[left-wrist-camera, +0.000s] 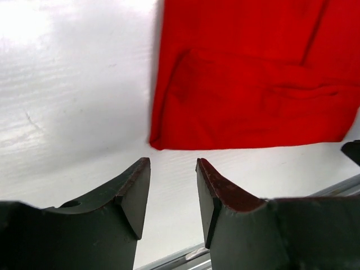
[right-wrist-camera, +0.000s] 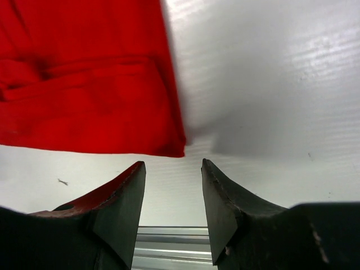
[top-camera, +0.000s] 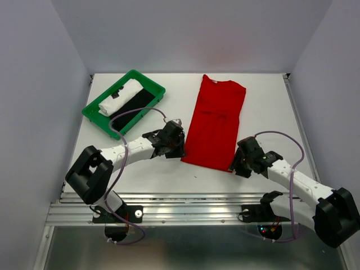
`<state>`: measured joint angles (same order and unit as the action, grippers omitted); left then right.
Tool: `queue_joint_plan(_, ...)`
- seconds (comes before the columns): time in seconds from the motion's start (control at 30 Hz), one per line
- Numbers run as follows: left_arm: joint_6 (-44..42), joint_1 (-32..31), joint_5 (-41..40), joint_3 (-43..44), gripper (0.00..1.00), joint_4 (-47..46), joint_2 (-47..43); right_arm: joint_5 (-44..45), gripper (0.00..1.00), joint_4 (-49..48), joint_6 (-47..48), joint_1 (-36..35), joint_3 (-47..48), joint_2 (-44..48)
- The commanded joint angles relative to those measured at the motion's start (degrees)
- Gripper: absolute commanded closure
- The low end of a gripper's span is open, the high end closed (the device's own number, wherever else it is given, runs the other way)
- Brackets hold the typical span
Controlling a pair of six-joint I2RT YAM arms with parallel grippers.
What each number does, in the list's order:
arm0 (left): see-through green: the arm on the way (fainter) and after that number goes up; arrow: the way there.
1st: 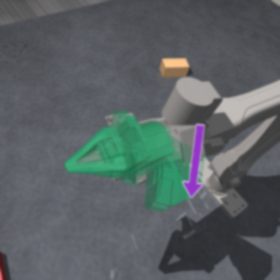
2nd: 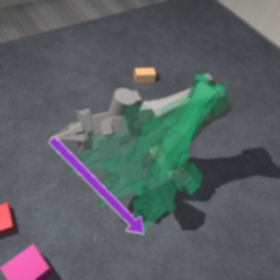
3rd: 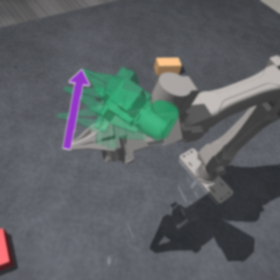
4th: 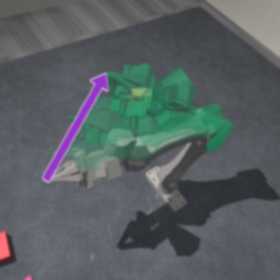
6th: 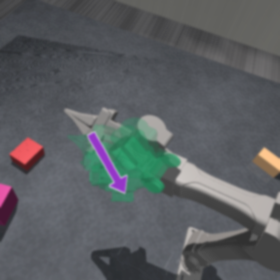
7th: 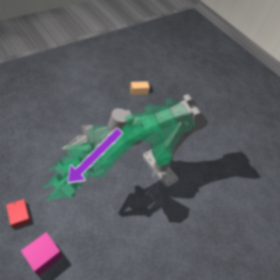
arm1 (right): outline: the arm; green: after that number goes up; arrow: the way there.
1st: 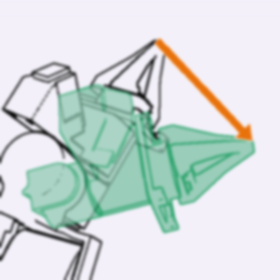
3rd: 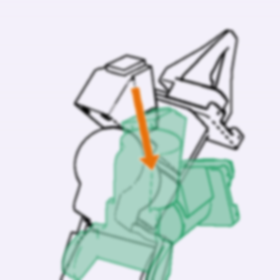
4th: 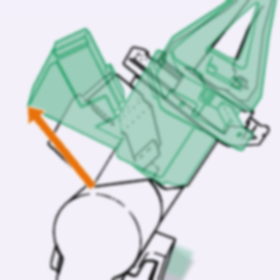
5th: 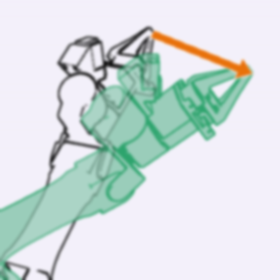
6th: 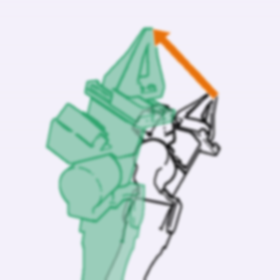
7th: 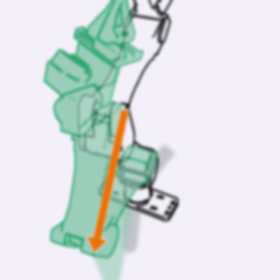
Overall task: Roll the t-shirts
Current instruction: Roll the T-shirt to the center of the board.
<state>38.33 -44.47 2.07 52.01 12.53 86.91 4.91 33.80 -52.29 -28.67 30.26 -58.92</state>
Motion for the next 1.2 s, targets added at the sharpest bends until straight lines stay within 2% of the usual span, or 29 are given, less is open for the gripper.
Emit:
queue_joint_plan(0.0,0.4,0.8,0.8,-3.8,0.5,-2.1,0.6,-1.8,0.5,-4.4,-5.1,-0.6,-2.4,1.1)
queue_joint_plan(0.13,1.3,2.5,3.6,-7.0,0.5,-6.8,1.4,0.4,0.51,-5.9,-8.0,-0.6,-4.7,1.8)
queue_joint_plan(0.47,1.6,3.0,4.8,-8.4,0.54,-9.6,3.8,2.9,0.6,-8.1,-10.0,-0.6,-6.8,0.6)
queue_joint_plan(0.83,2.4,3.2,8.0,-9.6,0.63,-13.5,4.8,4.0,0.76,-7.6,-9.5,-0.6,-6.4,0.1)
queue_joint_plan(0.9,2.3,3.2,8.8,-9.4,0.66,-13.9,5.5,4.1,0.78,-7.4,-9.5,-0.6,-6.4,0.4)
queue_joint_plan(0.93,2.3,3.2,9.1,-9.3,0.68,-14.0,5.7,4.1,0.82,-7.3,-9.5,-0.6,-6.4,0.6)
queue_joint_plan(1.0,2.1,3.2,9.6,-9.0,0.76,-14.1,6.3,4.4,0.89,-6.9,-9.4,-0.6,-6.1,0.6)
queue_joint_plan(1.03,2.0,3.1,9.8,-8.9,0.86,-14.1,6.4,4.5,0.91,-6.7,-9.3,-0.6,-5.9,0.6)
queue_joint_plan(1.1,1.9,3.2,9.8,-8.7,0.99,-13.8,6.3,4.8,0.97,-6.1,-9.1,-0.6,-5.5,0.8)
queue_joint_plan(1.17,1.9,3.2,9.4,-8.3,1.0,-13.0,6.1,4.9,0.99,-5.3,-8.8,-0.6,-5.0,1.1)
